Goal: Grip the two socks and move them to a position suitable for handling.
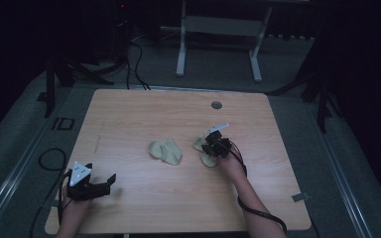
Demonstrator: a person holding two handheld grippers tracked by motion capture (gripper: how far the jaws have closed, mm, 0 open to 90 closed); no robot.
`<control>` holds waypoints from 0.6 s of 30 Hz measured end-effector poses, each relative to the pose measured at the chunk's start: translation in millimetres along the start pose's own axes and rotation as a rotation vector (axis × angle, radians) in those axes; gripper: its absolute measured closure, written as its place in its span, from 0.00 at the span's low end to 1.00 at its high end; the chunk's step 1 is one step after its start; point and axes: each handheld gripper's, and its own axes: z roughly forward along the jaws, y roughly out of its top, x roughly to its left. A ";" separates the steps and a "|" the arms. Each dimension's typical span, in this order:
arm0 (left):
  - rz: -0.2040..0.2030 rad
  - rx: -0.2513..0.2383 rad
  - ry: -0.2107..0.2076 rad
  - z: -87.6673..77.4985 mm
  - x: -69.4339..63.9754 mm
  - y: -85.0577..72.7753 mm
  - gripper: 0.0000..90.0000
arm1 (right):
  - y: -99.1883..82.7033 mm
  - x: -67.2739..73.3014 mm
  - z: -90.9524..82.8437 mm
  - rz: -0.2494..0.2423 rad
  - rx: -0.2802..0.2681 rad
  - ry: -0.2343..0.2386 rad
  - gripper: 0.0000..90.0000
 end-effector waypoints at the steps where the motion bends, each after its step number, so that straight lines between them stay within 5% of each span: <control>1: 0.001 0.000 0.001 0.0 -0.1 0.0 0.03 | 0.7 0.5 -3.5 -0.008 -0.004 0.008 0.90; 9: -0.001 0.001 0.000 0.1 0.0 0.1 0.03 | 10.5 11.6 -41.5 -0.052 -0.062 0.048 0.90; 18: -0.006 -0.002 0.001 -0.1 0.5 0.0 0.03 | 20.1 44.9 -84.2 -0.188 -0.116 0.107 0.90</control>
